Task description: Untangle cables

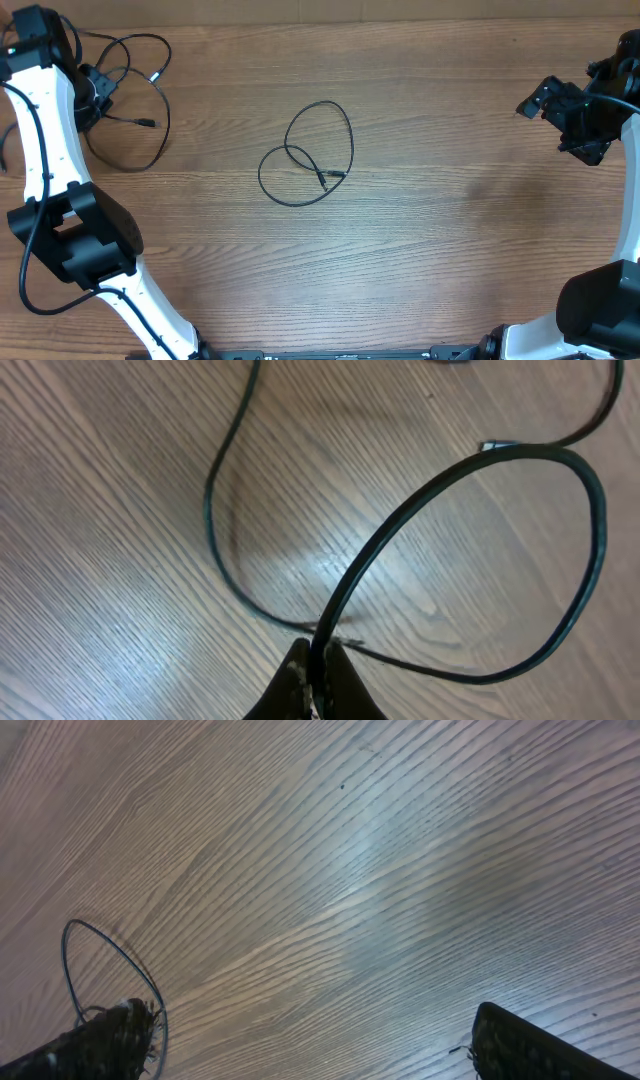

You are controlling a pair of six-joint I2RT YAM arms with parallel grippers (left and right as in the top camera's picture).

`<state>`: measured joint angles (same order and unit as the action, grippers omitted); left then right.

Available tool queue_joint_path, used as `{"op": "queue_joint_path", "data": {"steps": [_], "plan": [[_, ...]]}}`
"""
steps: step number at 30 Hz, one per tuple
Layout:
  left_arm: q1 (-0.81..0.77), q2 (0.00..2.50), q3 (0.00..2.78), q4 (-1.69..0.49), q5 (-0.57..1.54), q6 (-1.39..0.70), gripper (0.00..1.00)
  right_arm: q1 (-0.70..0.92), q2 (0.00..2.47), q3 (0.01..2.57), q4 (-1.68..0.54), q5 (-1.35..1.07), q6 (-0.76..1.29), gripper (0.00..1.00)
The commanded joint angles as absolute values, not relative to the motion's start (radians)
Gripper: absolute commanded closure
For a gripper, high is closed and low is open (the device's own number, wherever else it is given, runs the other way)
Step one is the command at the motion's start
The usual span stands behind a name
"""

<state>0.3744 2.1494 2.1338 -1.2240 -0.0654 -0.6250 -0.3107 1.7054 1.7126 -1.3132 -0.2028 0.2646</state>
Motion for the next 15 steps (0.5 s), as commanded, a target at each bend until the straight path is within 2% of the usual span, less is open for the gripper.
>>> {"op": "queue_joint_path", "data": {"steps": [1,8,15], "plan": [[0.392,2.120,2.136,-1.229,-0.139,-0.677,0.96,-0.310,1.707,1.715,-1.311,-0.203,0.261,0.00],[0.441,2.122,2.107,-1.244,-0.309,-0.673,0.96,-0.310,1.707,1.715,-1.311,-0.203,0.261,0.00],[0.494,2.122,2.012,-1.162,-0.324,-0.673,0.96,-0.310,1.707,1.715,-1.311,-0.203,0.261,0.00]]}}
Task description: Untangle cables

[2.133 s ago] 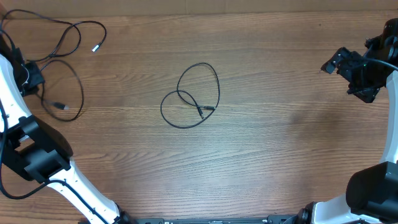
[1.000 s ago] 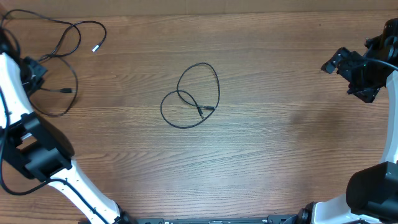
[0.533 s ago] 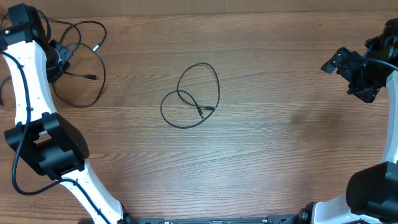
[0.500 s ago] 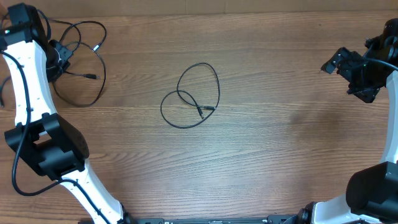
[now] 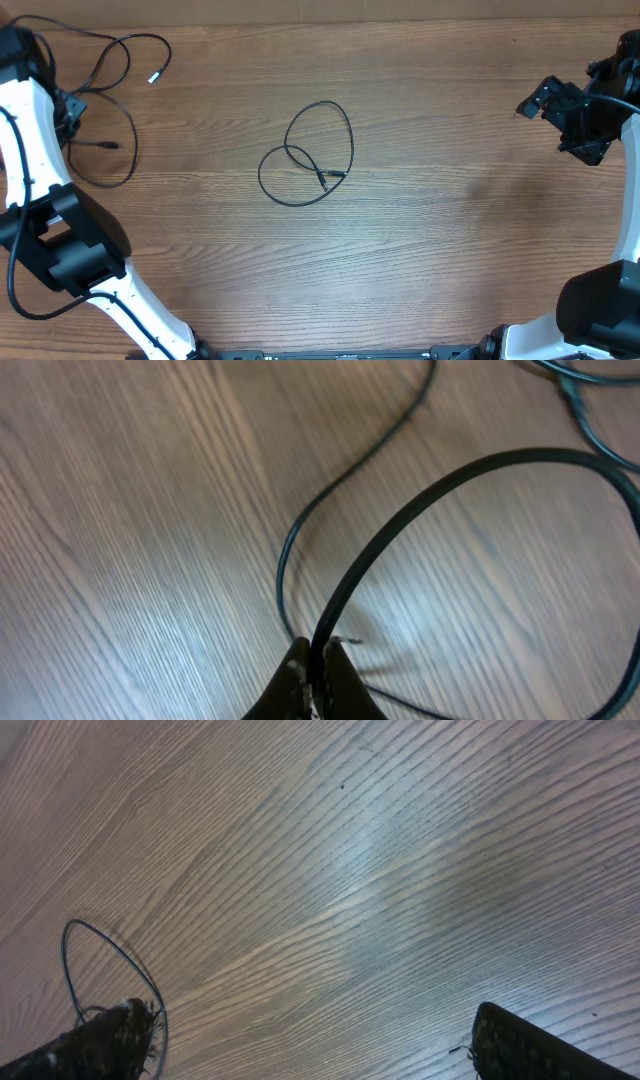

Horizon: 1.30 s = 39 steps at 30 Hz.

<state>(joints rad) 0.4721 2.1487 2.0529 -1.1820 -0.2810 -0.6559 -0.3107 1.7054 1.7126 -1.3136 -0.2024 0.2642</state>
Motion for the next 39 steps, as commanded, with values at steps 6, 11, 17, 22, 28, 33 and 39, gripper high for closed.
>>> {"op": "queue_joint_path", "data": {"steps": [6,11,17,22,28,33,39], "plan": [[0.519,2.122,1.959,-1.113,-0.324,-0.673,0.66,-0.310,1.707,1.715,-1.311,-0.203,0.261,0.00],[0.519,2.122,1.959,-1.113,-0.300,-0.661,0.44,-0.310,1.707,1.715,-1.311,-0.203,0.261,0.00],[0.513,2.118,1.994,-1.139,-0.182,-0.551,0.47,-0.310,1.707,1.715,-1.311,-0.203,0.261,0.00],[0.478,2.109,2.088,-1.211,0.242,-0.186,0.74,-0.310,1.707,1.715,-1.311,-0.203,0.261,0.00],[0.358,2.110,2.063,-1.256,0.546,-0.052,0.00,-0.310,1.707,1.715,-1.311,-0.203,0.261,0.00],[0.194,2.113,1.984,-1.276,0.449,-0.029,0.01,-0.310,1.707,1.715,-1.311,-0.203,0.261,0.00],[-0.004,2.113,1.855,-1.280,0.311,-0.094,0.07,-0.310,1.707,1.715,-1.311,-0.203,0.261,0.00]]}}
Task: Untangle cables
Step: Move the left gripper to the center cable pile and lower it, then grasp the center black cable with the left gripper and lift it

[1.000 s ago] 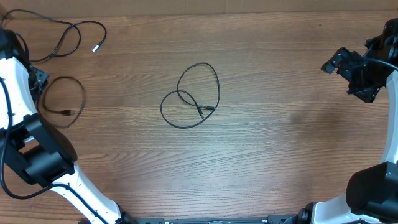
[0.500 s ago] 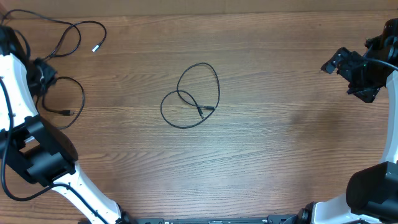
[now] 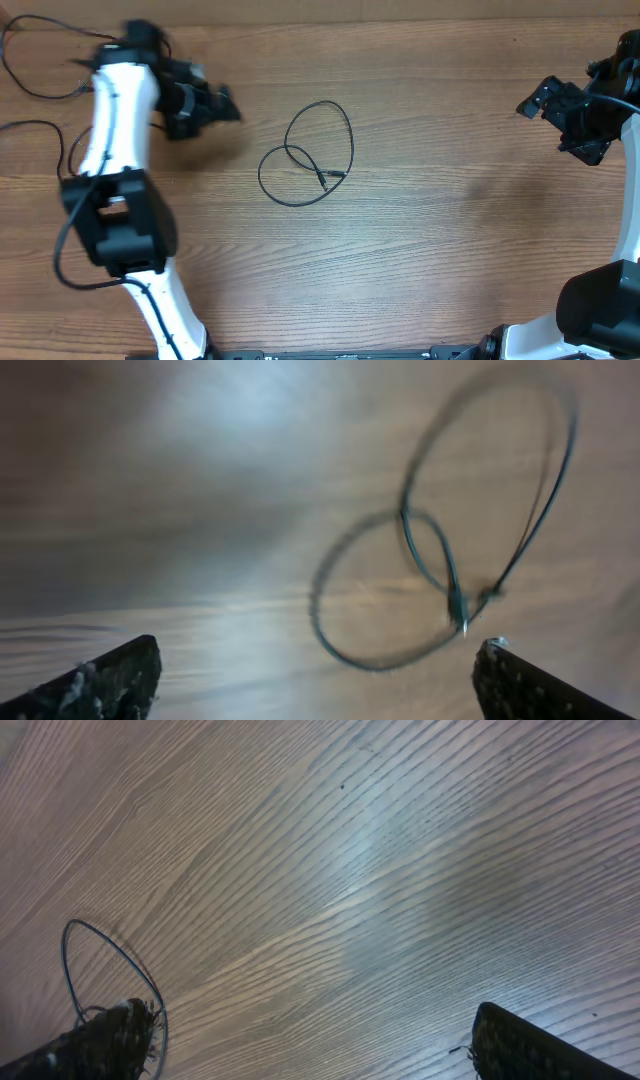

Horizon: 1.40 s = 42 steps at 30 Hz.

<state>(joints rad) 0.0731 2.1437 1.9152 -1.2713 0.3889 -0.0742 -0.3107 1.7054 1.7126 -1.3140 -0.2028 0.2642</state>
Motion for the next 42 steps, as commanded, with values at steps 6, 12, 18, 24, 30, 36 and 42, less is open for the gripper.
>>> {"op": "queue_joint_path", "data": {"steps": [6,12,18,24,30,36,42], "plan": [[-0.166,2.113,1.757,-1.283,0.275,-0.105,0.12,-0.310,1.707,1.715,-1.311,-0.203,0.261,0.00],[-0.317,2.113,1.738,-1.278,0.210,-0.037,0.20,-0.310,1.707,1.715,-1.311,-0.203,0.261,0.00],[-0.465,2.113,1.737,-1.269,0.120,0.031,0.29,-0.310,1.707,1.715,-1.311,-0.203,0.261,0.00],[-0.550,2.113,1.700,-1.251,0.047,0.073,0.28,-0.310,1.707,1.715,-1.311,-0.203,0.261,0.00],[-0.555,2.113,1.579,-1.109,0.033,0.094,0.29,-0.310,1.707,1.715,-1.311,-0.203,0.261,0.00],[-0.561,2.113,1.511,-1.024,0.036,0.117,0.39,-0.310,1.707,1.715,-1.311,-0.203,0.261,0.00],[-0.564,2.113,1.425,-0.901,0.030,0.096,0.85,-0.310,1.707,1.715,-1.311,-0.203,0.261,0.00]]}}
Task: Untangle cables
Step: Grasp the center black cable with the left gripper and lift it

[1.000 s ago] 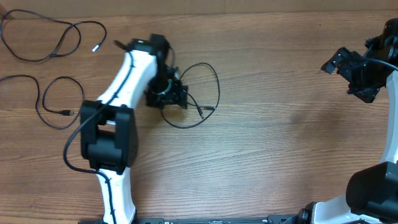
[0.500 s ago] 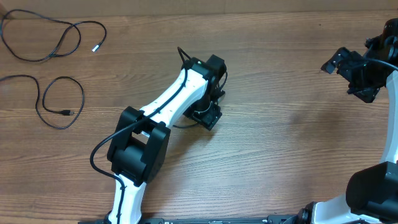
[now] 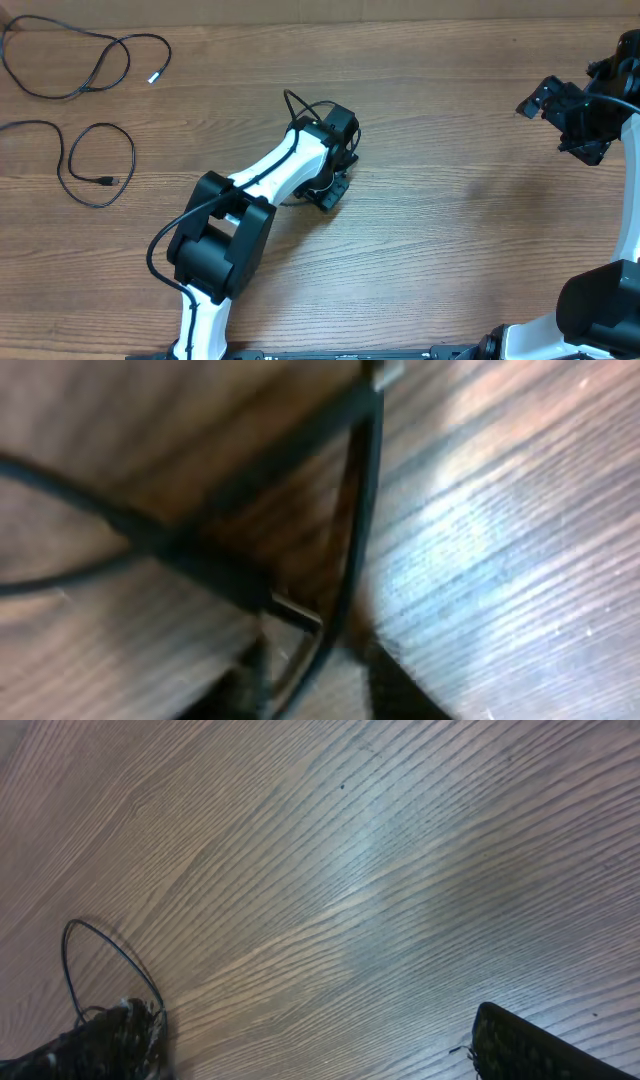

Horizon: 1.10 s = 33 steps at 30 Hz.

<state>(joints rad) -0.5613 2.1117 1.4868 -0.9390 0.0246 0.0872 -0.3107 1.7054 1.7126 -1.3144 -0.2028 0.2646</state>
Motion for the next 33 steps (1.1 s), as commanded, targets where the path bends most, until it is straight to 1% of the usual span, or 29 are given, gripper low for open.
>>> {"op": "queue_joint_path", "data": {"steps": [1,6,9,11,14,25,29,33], "plan": [[-0.564,2.113,1.416,-0.897,0.030,0.096,0.96,-0.310,1.707,1.715,-1.311,-0.203,0.261,0.00],[-0.563,2.113,1.413,-0.932,0.032,0.022,0.96,-0.310,1.707,1.715,-1.311,-0.203,0.261,0.00],[-0.563,2.112,1.458,-0.999,0.045,-0.150,0.96,-0.310,1.707,1.715,-1.311,-0.203,0.261,0.00],[-0.563,2.112,1.495,-1.034,0.048,-0.214,0.96,-0.310,1.707,1.715,-1.311,-0.203,0.261,0.00],[-0.563,2.112,1.563,-1.078,0.105,-0.215,0.96,-0.310,1.707,1.715,-1.311,-0.203,0.261,0.00],[-0.561,2.106,1.886,-1.172,0.529,-0.213,0.96,-0.310,1.707,1.715,-1.311,-0.203,0.261,0.00],[-0.556,2.072,1.955,-1.172,0.574,-0.213,0.96,-0.310,1.707,1.715,-1.311,-0.203,0.261,0.00],[-0.552,2.017,1.982,-1.170,0.545,-0.208,0.96,-0.310,1.707,1.715,-1.311,-0.203,0.261,0.00]]}}
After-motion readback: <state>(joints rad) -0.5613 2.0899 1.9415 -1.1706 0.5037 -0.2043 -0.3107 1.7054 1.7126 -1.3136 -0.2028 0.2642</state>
